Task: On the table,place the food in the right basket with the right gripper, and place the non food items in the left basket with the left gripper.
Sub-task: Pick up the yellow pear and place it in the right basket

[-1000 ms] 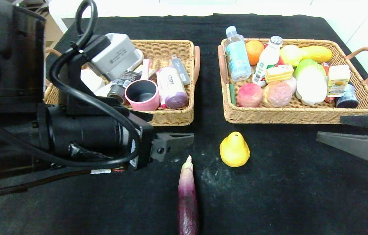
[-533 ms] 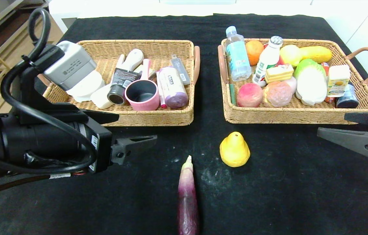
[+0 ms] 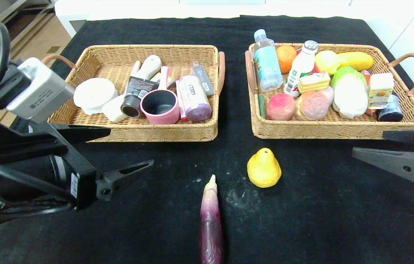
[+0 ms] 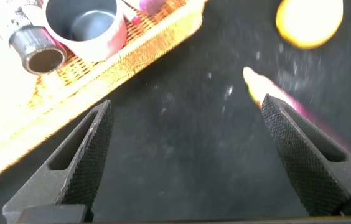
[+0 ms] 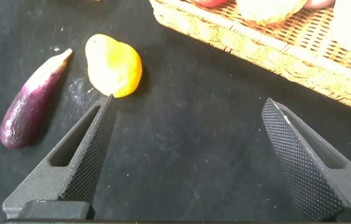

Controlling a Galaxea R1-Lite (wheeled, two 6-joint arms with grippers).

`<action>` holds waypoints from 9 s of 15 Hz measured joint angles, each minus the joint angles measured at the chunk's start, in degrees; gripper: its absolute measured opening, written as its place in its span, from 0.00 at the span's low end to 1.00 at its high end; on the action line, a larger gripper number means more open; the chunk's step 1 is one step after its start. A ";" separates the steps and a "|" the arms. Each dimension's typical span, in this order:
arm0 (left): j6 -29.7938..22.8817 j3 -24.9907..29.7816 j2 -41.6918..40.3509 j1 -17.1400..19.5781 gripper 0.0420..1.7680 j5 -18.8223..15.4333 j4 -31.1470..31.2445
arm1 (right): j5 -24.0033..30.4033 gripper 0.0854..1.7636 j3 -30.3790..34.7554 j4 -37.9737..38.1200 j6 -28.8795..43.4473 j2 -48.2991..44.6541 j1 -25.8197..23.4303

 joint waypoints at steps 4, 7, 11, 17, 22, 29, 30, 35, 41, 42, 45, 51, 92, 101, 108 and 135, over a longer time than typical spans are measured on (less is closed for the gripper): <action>1.87 2.36 -3.21 0.10 0.97 -2.00 -0.10 | -0.09 0.97 0.12 -0.06 -0.11 0.77 0.04; 2.15 2.61 -4.01 0.10 0.97 -2.28 0.09 | -0.11 0.97 0.54 -0.09 -0.17 0.85 0.46; 3.58 3.25 -4.34 -0.06 0.97 -2.30 0.20 | -0.41 0.97 1.55 -1.77 -1.90 0.46 1.38; 4.05 5.05 -4.94 -0.15 0.97 -2.38 0.11 | -6.83 0.97 4.44 -4.60 -2.17 1.52 6.68; 4.05 5.23 -5.68 -0.34 0.97 -2.38 0.06 | -14.01 0.97 5.94 -9.14 -1.79 6.10 15.02; 4.02 5.36 -6.10 -0.52 0.97 -4.50 0.39 | -23.33 0.97 6.96 -18.05 0.26 15.19 24.84; 4.02 5.36 -6.16 -0.52 0.97 -4.53 0.44 | -24.67 0.97 7.18 -19.40 0.24 16.54 25.88; 3.99 5.36 -6.23 -0.54 0.97 -4.64 0.45 | -25.50 0.97 6.99 -22.04 0.00 20.70 27.76; 4.02 5.51 -6.01 -0.54 0.97 -5.06 0.50 | -27.82 0.97 6.33 -29.07 0.06 25.00 27.54; 4.02 5.58 -6.01 -0.54 0.97 -5.06 0.50 | -27.82 0.97 6.13 -29.40 0.06 25.66 27.38; 4.02 5.62 -5.94 -0.54 0.97 -5.08 0.50 | -27.90 0.97 4.69 -30.40 0.20 27.89 26.66; 4.00 5.79 -5.77 -0.59 0.97 -5.44 0.54 | -27.82 0.97 3.29 -33.32 0.16 31.56 25.42; 3.96 6.58 -4.63 -1.30 0.97 -5.50 0.41 | -18.64 0.65 -13.19 -22.85 -3.30 19.02 2.29; 3.88 6.61 -4.01 -1.30 0.97 -5.41 0.01 | -18.07 0.65 -31.55 -19.57 -3.17 31.76 -6.86; 3.88 6.69 -3.80 -1.30 0.97 -5.52 0.22 | -18.09 0.65 -39.00 -19.70 -1.57 39.83 -9.78; 3.47 6.58 -3.78 -1.30 0.97 -5.44 -0.30 | -16.13 0.95 -28.36 -10.56 -1.46 25.05 -5.10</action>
